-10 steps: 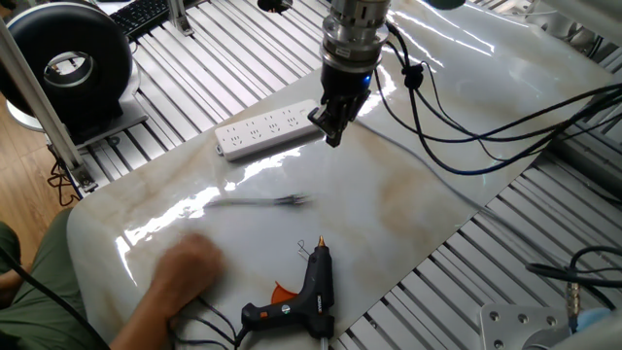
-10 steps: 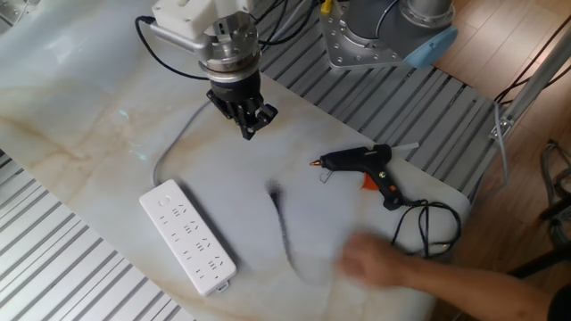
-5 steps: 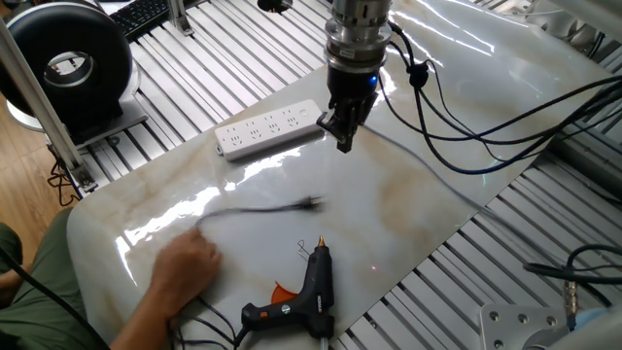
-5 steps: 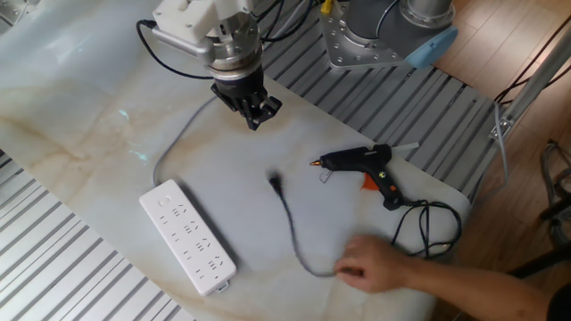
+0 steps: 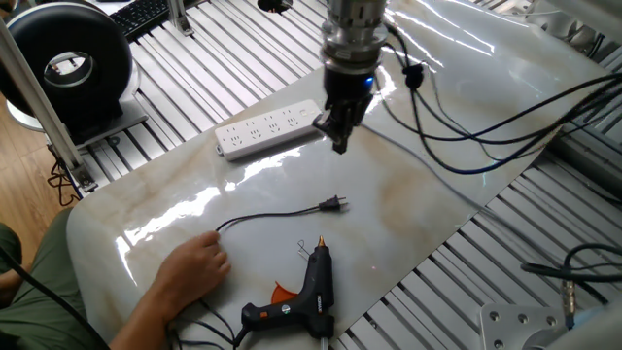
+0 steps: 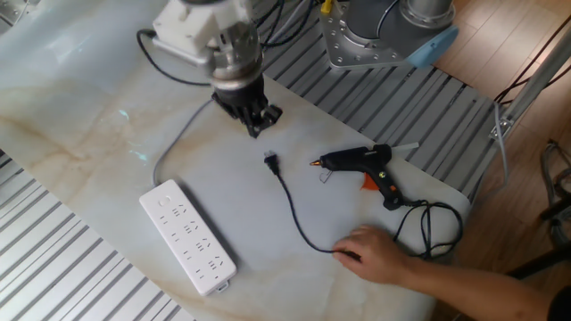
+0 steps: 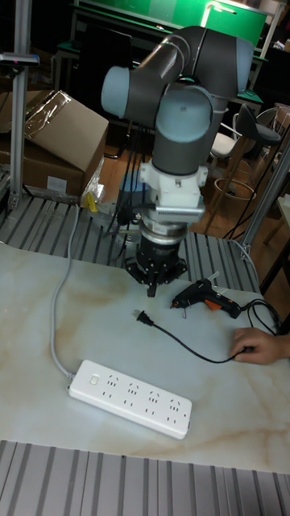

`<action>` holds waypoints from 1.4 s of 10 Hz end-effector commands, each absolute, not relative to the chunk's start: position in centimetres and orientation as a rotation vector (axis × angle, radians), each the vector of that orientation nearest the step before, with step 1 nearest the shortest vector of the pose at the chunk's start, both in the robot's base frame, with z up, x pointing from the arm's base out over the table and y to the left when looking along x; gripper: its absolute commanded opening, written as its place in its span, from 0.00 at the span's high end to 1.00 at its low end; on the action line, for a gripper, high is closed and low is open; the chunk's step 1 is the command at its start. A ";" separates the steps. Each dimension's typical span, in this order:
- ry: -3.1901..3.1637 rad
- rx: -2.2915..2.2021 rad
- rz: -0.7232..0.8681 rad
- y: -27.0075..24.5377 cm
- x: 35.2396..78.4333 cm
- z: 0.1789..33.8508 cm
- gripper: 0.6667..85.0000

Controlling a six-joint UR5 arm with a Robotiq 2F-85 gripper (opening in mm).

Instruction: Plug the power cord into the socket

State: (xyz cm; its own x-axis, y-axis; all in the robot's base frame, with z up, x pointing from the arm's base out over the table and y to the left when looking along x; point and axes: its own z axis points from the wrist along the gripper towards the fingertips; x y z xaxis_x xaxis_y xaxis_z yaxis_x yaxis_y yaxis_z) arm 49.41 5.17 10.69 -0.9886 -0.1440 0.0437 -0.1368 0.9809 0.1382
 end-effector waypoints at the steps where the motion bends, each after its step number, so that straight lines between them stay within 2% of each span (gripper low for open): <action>1: -3.146 0.283 -0.280 8.3 52.9 6.1 0.79; 3: -3.152 0.329 -0.259 8.6 53.2 3.7 0.77; 6: -3.128 0.406 -0.253 8.1 52.1 2.5 0.75; 8: -3.101 0.536 -0.232 7.7 51.5 3.2 0.68; 11: -2.944 0.763 -0.209 6.7 48.6 3.3 0.68; 14: -2.853 1.074 -0.190 6.1 48.5 3.2 0.64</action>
State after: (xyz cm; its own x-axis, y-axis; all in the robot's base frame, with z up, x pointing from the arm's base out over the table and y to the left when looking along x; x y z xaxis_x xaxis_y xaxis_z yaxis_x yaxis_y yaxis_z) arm 49.01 6.52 3.14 -0.8493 -0.5264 0.0392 -0.5169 0.8444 0.1405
